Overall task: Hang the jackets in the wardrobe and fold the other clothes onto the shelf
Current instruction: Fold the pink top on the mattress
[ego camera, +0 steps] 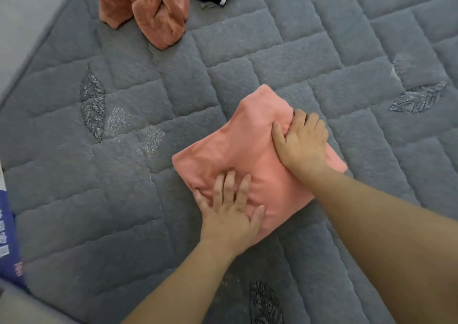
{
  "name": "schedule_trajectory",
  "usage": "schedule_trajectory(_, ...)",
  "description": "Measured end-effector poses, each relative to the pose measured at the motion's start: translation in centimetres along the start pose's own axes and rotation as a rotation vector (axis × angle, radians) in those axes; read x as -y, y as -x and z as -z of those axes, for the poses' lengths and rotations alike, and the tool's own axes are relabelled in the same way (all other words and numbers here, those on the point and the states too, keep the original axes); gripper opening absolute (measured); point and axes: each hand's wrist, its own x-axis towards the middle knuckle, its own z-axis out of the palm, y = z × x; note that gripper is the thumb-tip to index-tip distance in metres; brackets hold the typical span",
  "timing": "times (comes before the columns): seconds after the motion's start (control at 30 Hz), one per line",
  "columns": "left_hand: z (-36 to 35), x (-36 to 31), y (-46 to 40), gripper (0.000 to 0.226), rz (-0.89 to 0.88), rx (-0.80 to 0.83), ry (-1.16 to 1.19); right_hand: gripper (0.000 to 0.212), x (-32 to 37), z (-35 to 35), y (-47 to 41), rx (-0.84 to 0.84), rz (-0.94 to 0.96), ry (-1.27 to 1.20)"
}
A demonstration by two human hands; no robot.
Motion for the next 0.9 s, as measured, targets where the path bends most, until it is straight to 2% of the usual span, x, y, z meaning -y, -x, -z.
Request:
schedule_trajectory(0.07, 2.8, 0.6, -0.8, 0.071, 0.036, -0.185, 0.093, 0.080, 0.8, 0.7, -1.2, 0.059, -0.058, -0.137)
schedule_trajectory(0.13, 5.2, 2.1, -2.9, 0.074, 0.178, -0.387, 0.157, 0.091, 2.2, 1.2, -2.6, 0.137, -0.071, -0.188)
schedule_trajectory(0.17, 6.3, 3.1, -4.2, 0.077, 0.247, -0.397, 0.177, 0.095, 3.0, 1.5, -3.3, 0.172, -0.068, -0.184)
schedule_trajectory(0.23, 7.6, 4.9, -6.8, 0.084, 0.326, -0.248, 0.215, 0.097, 4.2, 1.8, -4.4, 0.243, -0.082, -0.187)
schedule_trajectory(0.3, 8.1, 5.8, -8.6, 0.082, 0.325, -0.077, 0.204, 0.085, 4.4, 2.1, -5.1, 0.364, -0.076, -0.222)
schedule_trajectory(0.37, 8.1, 6.2, -9.4, 0.062, 0.294, 0.024, 0.216, 0.065, 3.9, 2.5, -5.1, 0.452, -0.028, -0.314)
schedule_trajectory(0.43, 8.2, 6.4, -9.3, 0.027, 0.247, 0.072, 0.307, 0.045, 3.4, 3.2, -4.6, 0.463, 0.033, -0.441)
schedule_trajectory(0.47, 8.4, 6.5, -9.0, 0.017, 0.228, 0.096, 0.363, 0.037, 3.5, 3.7, -4.1, 0.455, 0.064, -0.498)
schedule_trajectory(0.53, 9.3, 6.5, -7.8, 0.011, 0.211, 0.152, 0.448, 0.030, 4.0, 5.2, -2.9, 0.421, 0.116, -0.585)
schedule_trajectory(0.6, 10.6, 6.4, -6.3, 0.016, 0.210, 0.211, 0.467, 0.027, 4.7, 7.0, -1.4, 0.377, 0.149, -0.658)
schedule_trajectory(0.7, 13.8, 6.2, -3.1, 0.022, 0.236, 0.173, 0.483, 0.017, 6.2, 10.9, 1.4, 0.316, 0.202, -0.757)
schedule_trajectory(0.8, 19.0, 5.8, 2.5, 0.023, 0.267, 0.031, 0.476, 0.016, 8.0, 17.1, 4.9, 0.284, 0.235, -0.857)
schedule_trajectory(0.9, 25.8, 5.6, 10.8, 0.029, 0.318, -0.131, 0.345, 0.014, 10.5, 24.2, 9.2, 0.296, 0.238, -0.995)
